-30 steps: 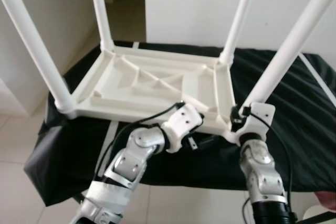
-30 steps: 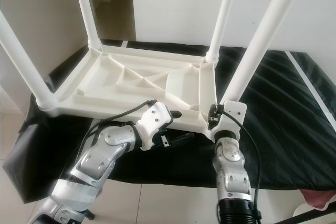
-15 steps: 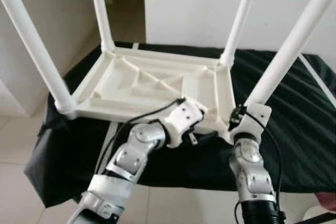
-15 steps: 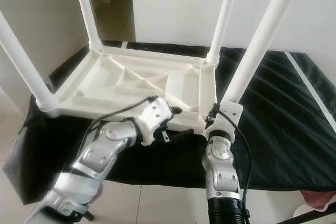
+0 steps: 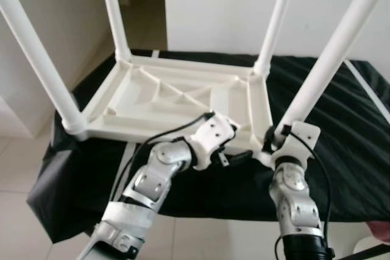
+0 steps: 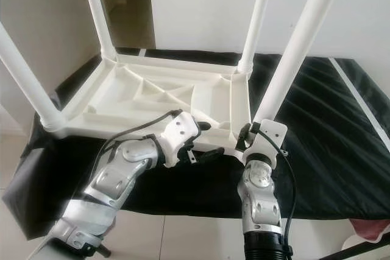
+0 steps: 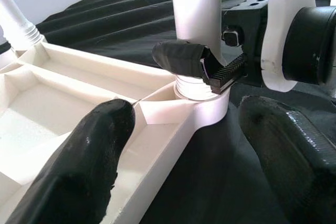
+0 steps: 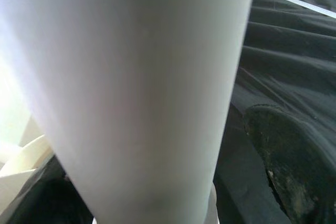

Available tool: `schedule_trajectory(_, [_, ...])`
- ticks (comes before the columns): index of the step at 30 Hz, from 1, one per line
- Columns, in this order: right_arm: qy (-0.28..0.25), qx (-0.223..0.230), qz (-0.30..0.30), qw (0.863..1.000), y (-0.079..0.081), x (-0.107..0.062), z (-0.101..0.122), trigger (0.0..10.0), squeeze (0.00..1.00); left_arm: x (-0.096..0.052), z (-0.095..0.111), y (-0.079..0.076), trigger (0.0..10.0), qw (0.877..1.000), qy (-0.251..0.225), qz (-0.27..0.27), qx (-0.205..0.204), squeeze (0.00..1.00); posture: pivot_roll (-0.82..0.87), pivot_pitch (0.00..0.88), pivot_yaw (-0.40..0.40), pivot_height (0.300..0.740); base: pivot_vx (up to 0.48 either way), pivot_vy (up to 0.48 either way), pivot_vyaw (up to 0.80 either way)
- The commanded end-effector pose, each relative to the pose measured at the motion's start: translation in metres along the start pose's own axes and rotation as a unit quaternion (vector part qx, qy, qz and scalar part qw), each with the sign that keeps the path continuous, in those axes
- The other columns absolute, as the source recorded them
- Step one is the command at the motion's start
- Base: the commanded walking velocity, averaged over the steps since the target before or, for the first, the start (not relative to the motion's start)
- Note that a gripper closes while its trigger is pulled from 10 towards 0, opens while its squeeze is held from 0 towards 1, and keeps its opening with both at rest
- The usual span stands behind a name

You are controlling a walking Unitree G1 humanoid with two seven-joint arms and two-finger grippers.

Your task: Building children table

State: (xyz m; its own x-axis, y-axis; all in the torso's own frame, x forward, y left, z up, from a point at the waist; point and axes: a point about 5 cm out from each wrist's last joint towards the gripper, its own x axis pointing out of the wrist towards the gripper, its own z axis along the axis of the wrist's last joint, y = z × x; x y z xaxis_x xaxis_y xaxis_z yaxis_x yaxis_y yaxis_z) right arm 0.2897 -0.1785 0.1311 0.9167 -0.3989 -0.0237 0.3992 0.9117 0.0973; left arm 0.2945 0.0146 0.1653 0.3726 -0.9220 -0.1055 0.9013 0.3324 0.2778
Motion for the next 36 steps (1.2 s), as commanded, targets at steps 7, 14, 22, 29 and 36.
schedule_trajectory(7, [0.004, 0.001, 0.076, 0.997, -0.014, -0.001, -0.001, 10.0, 0.0, 0.002, 0.002, 0.007, 10.0, 1.0, -0.001, 0.02, 0.011, 0.0, -0.02, 0.0, 0.005, 0.74, 0.0, 0.0, 0.0])
schedule_trajectory(14, [-0.007, -0.014, 0.128, 0.992, -0.019, 0.002, 0.003, 10.0, 0.0, 0.002, 0.002, 0.008, 10.0, 1.0, -0.001, 0.019, 0.014, 0.0, -0.02, 0.0, 0.007, 0.74, 0.0, 0.0, 0.0])
schedule_trajectory(22, [-0.017, -0.082, 0.234, 0.969, -0.034, 0.017, 0.01, 10.0, 0.0, 0.003, 0.002, 0.009, 10.0, 1.0, -0.001, 0.017, 0.02, 0.0, -0.02, 0.0, 0.012, 0.74, 0.0, 0.0, 0.0])
schedule_trajectory(29, [-0.012, -0.12, 0.317, 0.941, -0.03, 0.017, 0.011, 10.0, 0.0, 0.004, 0.001, 0.008, 10.0, 1.0, -0.001, 0.013, 0.021, 0.0, -0.03, 0.0, 0.016, 0.74, 0.0, 0.0, 0.0])
schedule_trajectory(36, [-0.012, -0.141, 0.367, 0.92, -0.03, 0.022, 0.011, 0.0, 0.0, 0.007, 0.002, 0.006, 10.0, 1.0, -0.003, 0.007, 0.025, 0.0, -0.03, 0.0, 0.016, 0.74, 0.0, 0.0, 0.0])
